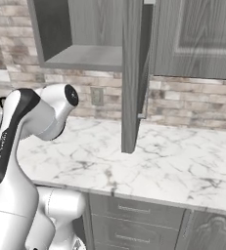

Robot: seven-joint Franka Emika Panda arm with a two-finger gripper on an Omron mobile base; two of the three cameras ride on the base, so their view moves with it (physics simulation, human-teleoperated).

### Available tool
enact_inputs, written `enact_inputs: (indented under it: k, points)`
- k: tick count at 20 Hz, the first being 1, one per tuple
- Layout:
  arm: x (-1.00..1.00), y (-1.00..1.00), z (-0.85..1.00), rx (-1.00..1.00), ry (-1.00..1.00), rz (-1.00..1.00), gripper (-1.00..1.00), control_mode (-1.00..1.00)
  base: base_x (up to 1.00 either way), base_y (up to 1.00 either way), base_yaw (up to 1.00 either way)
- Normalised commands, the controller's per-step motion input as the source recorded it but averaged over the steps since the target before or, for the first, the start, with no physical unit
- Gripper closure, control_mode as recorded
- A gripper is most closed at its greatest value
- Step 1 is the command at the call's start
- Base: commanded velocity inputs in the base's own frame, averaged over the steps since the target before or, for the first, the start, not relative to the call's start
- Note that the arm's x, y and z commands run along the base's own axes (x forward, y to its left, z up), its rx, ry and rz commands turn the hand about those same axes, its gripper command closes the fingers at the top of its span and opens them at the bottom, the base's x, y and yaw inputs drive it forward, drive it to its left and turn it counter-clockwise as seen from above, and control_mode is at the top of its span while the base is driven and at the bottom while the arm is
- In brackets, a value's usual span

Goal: Open the cabinet, pick the kettle from the cabinet, and place it in the sink.

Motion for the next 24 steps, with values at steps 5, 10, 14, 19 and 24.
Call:
enact_inputs:
  k: [5,10,14,19,24]
  points:
    - [0.0,0.0,0.0,0.0,0.0,0.0,1.0,1.0,-0.46,0.16,0.0]
    - [0.0,0.0,0.0,0.0,0.0,0.0,1.0,1.0,-0.28,0.33,-0.02]
    - [0.0,0.0,0.0,0.0,0.0,0.0,1.0,1.0,-0.22,0.51,-0.04]
    - [0.0,0.0,0.0,0.0,0.0,0.0,1.0,1.0,-0.14,0.64,-0.03]
    - [0.0,0.0,0.0,0.0,0.0,0.0,1.0,1.0,-0.12,0.66,-0.01]
